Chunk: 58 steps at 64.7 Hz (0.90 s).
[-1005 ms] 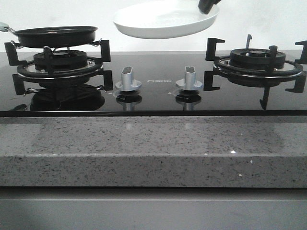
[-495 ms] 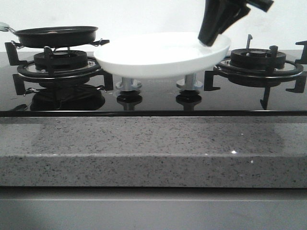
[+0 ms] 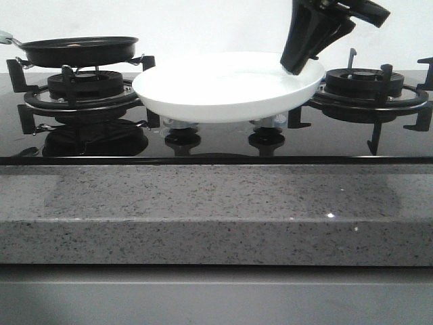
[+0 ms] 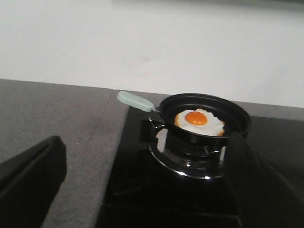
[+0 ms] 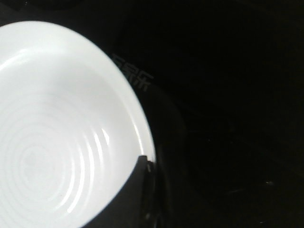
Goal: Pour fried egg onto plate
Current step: 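Grasp the black frying pan's pale green handle with the left gripper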
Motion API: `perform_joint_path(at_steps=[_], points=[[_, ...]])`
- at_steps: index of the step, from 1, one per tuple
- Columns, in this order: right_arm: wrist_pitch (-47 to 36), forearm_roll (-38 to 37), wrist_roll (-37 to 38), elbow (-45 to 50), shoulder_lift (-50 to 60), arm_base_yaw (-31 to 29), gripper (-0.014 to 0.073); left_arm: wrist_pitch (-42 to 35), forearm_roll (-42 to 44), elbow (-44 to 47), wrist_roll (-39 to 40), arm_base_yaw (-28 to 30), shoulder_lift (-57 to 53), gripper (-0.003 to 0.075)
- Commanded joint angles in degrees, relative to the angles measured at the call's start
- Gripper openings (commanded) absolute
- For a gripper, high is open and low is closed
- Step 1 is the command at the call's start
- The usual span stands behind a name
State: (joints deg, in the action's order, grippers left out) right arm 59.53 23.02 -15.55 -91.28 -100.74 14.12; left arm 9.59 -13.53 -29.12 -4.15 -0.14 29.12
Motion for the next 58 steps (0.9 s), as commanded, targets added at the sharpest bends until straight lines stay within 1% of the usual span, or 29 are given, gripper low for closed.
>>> perform_joint_path(at_steps=[1,8,18,27,34,39,46,49,58], points=[[-1.3,2.2,-0.7,-1.4,3.1,-0.1,-0.0057,-1.6,-10.7,-4.0,0.4,0.8,2.6,0.0662],[-1.3,2.2,-0.7,-1.4,3.1,-0.1,-0.0057,3.4,-17.4,-7.9,0.4,3.1,8.9,0.0662],[-1.3,2.2,-0.7,-1.4,3.1,-0.1,-0.0057,11.3,-20.5,-15.1,0.4,7.2,19.2,0.0662],[-1.3,2.2,-0.7,-1.4,3.1,-0.1,-0.0057,14.5,-24.4,-21.5,-1.7,10.9,27.2,0.0662],[-1.3,2.2,-0.7,-1.4,3.1,-0.1,-0.0057,19.3,-32.7,-26.4,-8.2,14.3,33.6,0.0662],[-1.3,2.2,-0.7,-1.4,3.1,-0.1,-0.0057,24.8,-43.5,-29.8,-15.8,17.1,38.5,0.0662],[-1.3,2.2,-0.7,-1.4,3.1,-0.1,-0.0057,32.4,-57.7,-33.3,-24.3,21.0,45.8,0.0662],[-1.3,2.2,-0.7,-1.4,3.1,-0.1,-0.0057,35.5,-63.1,-34.6,-25.5,22.3,48.8,0.0662],[-1.3,2.2,-0.7,-1.4,3.1,-0.1,-0.0057,41.2,-68.7,-39.1,-27.6,23.1,56.6,0.0662]])
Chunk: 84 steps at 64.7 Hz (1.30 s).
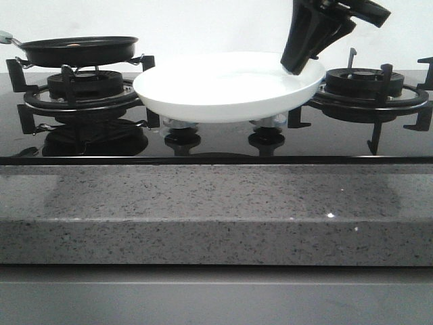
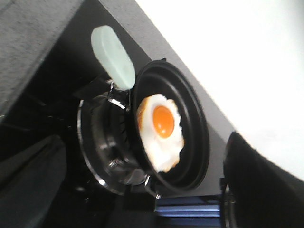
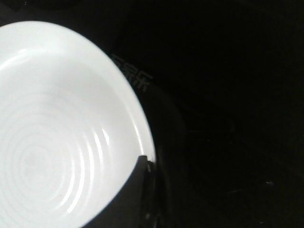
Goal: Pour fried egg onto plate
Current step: 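Grasp the black frying pan's pale green handle with the left gripper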
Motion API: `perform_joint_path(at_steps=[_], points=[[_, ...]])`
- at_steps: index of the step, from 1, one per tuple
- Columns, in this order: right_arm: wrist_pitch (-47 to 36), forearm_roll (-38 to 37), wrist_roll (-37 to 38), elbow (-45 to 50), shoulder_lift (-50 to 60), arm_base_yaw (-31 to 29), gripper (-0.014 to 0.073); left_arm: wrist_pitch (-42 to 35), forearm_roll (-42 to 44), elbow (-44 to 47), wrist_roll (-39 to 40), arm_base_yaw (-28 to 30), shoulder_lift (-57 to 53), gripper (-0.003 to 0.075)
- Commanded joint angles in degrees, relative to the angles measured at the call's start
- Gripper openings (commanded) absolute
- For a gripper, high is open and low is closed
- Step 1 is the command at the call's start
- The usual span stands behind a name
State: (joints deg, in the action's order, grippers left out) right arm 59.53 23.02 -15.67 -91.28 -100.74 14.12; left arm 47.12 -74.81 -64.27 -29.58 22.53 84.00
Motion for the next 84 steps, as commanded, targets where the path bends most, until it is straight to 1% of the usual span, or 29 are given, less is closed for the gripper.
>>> perform_joint_path(at_steps=[1,7,33,53,59,63,70,74,75,76,84], points=[[-1.3,2.2,-0.5,-1.4,3.1,-0.1,-0.0057,4.2,-7.7,-4.4,-2.6,0.4,2.5,0.0662],[-1.3,2.2,-0.5,-1.4,3.1,-0.1,-0.0057,6.2,-9.4,-8.1,-2.6,0.4,7.0,0.0662],[-1.3,2.2,-0.5,-1.4,3.1,-0.1,-0.0057,6.6,-11.5,-18.8,-2.0,0.0,19.1,0.0662],[-1.3,2.2,-0.5,-1.4,3.1,-0.1,-0.0057,4.9,-12.6,-21.9,-1.9,-3.5,24.6,0.0662],[-1.3,2.2,-0.5,-1.4,3.1,-0.1,-0.0057,4.8,-13.3,-21.9,-1.8,-3.6,25.2,0.0660],[-1.3,2.2,-0.5,-1.4,3.1,-0.1,-0.0057,4.8,-13.4,-21.9,-1.8,-3.6,25.3,0.0646],[-1.3,2.2,-0.5,-1.4,3.1,-0.1,-0.0057,5.1,-13.8,-21.9,-1.8,-3.5,25.3,0.0550],[-1.3,2.2,-0.5,-1.4,3.1,-0.1,-0.0057,5.4,-13.8,-21.9,-1.8,-3.5,25.3,0.0460],[-1.3,2.2,-0.5,-1.4,3.1,-0.1,-0.0057,5.4,-13.8,-21.9,-1.8,-3.5,25.3,0.0449],[-1.3,2.2,-0.5,-1.4,3.1,-0.1,-0.0057,5.5,-13.8,-21.9,-1.8,-3.5,25.3,0.0416],[-1.3,2.2,-0.5,-1.4,3.1,-0.1,-0.0057,5.9,-13.8,-21.9,-1.8,-3.5,25.3,0.0238]])
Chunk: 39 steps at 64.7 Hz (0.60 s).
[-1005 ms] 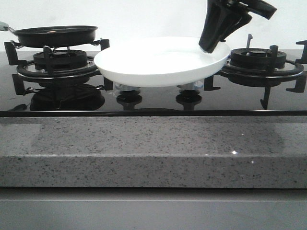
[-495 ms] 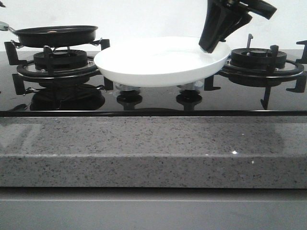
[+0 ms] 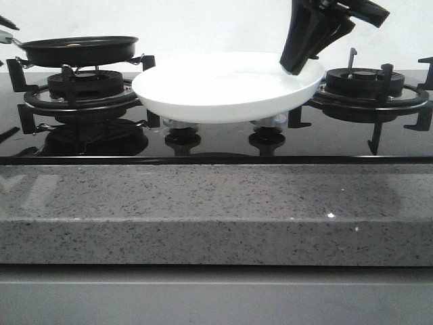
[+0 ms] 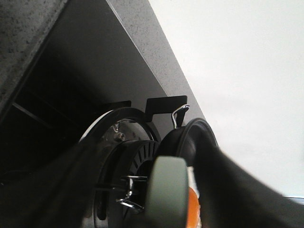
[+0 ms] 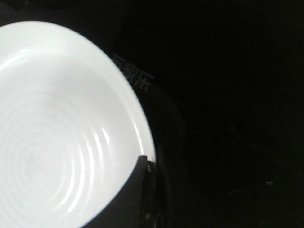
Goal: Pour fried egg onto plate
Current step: 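Grasp the black frying pan's pale green handle with the left gripper, then lift and tilt the pan with the left gripper over the plate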
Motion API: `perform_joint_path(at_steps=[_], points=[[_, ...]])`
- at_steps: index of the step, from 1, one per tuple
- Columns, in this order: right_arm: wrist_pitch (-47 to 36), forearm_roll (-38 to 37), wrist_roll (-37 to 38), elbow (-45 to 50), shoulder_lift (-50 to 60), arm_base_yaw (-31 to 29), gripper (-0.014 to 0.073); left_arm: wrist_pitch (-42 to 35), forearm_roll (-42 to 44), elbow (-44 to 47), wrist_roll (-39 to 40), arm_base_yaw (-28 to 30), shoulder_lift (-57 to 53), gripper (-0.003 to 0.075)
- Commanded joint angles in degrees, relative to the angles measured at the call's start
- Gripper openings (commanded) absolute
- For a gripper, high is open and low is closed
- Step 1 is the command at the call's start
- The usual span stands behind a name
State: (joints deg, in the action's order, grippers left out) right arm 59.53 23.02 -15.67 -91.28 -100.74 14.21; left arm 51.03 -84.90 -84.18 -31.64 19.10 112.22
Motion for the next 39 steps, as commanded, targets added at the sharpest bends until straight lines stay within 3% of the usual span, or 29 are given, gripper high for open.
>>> perform_joint_path(at_steps=[1,14,39], points=[[-1.3,2.2,-0.5,-1.4,3.1,-0.2,-0.0057,2.2,-3.8,-2.0,0.3,-0.1,-3.0,0.0216],[-1.3,2.2,-0.5,-1.4,3.1,-0.2,-0.0057,3.1,-3.8,-2.0,0.3,-0.1,-3.0,-0.0021],[-1.3,2.2,-0.5,-1.4,3.1,-0.2,-0.0057,5.9,-4.6,-7.3,-0.8,-0.1,-6.8,-0.0020]])
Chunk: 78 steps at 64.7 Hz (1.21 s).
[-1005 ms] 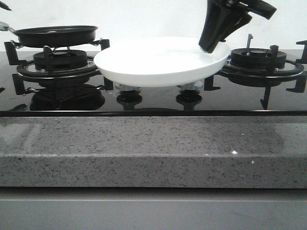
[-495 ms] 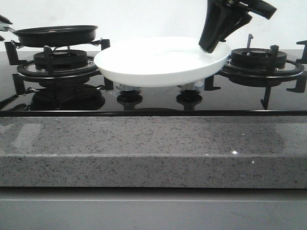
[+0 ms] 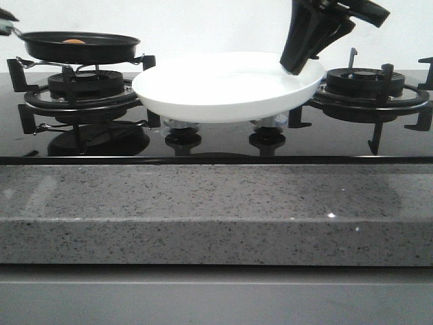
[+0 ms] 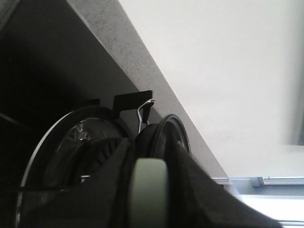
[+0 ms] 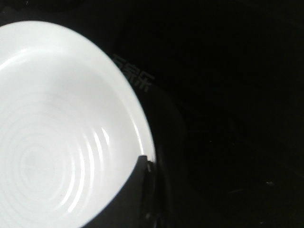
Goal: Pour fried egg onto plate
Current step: 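Lift and tilt the pan with the left gripper over the plate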
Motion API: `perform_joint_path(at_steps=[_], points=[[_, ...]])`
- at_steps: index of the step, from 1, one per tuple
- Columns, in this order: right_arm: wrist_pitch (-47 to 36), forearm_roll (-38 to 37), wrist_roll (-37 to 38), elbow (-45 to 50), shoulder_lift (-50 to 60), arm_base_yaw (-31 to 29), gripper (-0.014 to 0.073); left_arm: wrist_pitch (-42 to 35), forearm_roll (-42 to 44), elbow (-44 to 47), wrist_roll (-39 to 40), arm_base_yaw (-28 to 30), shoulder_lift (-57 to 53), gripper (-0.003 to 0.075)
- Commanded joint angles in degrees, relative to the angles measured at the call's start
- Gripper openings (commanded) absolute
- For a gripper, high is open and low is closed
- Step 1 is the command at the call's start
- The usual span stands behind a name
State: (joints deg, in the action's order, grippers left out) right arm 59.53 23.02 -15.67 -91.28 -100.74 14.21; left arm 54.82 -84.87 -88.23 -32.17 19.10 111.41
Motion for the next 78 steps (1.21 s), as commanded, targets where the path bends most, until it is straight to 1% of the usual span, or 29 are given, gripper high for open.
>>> perform_joint_path(at_steps=[1,6,13,28,35,47,54,64,72,78], points=[[-1.3,2.2,-0.5,-1.4,3.1,-0.2,-0.0057,2.1,-4.6,-3.6,-0.3,-0.1,-6.5,-0.0020],[-1.3,2.2,-0.5,-1.4,3.1,-0.2,-0.0057,2.4,-4.1,-4.3,-0.8,-0.2,-8.6,-0.0020],[-1.3,2.2,-0.5,-1.4,3.1,-0.2,-0.0057,1.9,-0.4,-4.3,-1.7,-1.8,-12.4,-0.0020],[-1.3,2.2,-0.5,-1.4,3.1,-0.2,-0.0057,-1.0,8.6,-4.3,-2.3,-7.8,-21.0,-0.0020],[-1.3,2.2,-0.5,-1.4,3.1,-0.2,-0.0057,-4.0,14.1,-4.3,-2.3,-12.3,-24.8,-0.0020],[-1.3,2.2,-0.5,-1.4,3.1,-0.2,-0.0057,-11.3,25.2,-4.3,-1.2,-22.4,-29.3,-0.0020],[-1.3,2.2,-0.5,-1.4,3.1,-0.2,-0.0057,-15.4,29.5,-4.3,-1.2,-27.8,-30.3,-0.0020],[-1.3,2.2,-0.5,-1.4,3.1,-0.2,-0.0057,-22.7,40.8,-4.3,-1.2,-36.0,-31.0,-0.0020],[-1.3,2.2,-0.5,-1.4,3.1,-0.2,-0.0057,-25.7,49.0,-4.3,-1.2,-41.8,-31.3,-0.0020],[-1.3,2.2,-0.5,-1.4,3.1,-0.2,-0.0057,-27.5,52.9,-4.3,-1.1,-45.5,-31.4,-0.0020]])
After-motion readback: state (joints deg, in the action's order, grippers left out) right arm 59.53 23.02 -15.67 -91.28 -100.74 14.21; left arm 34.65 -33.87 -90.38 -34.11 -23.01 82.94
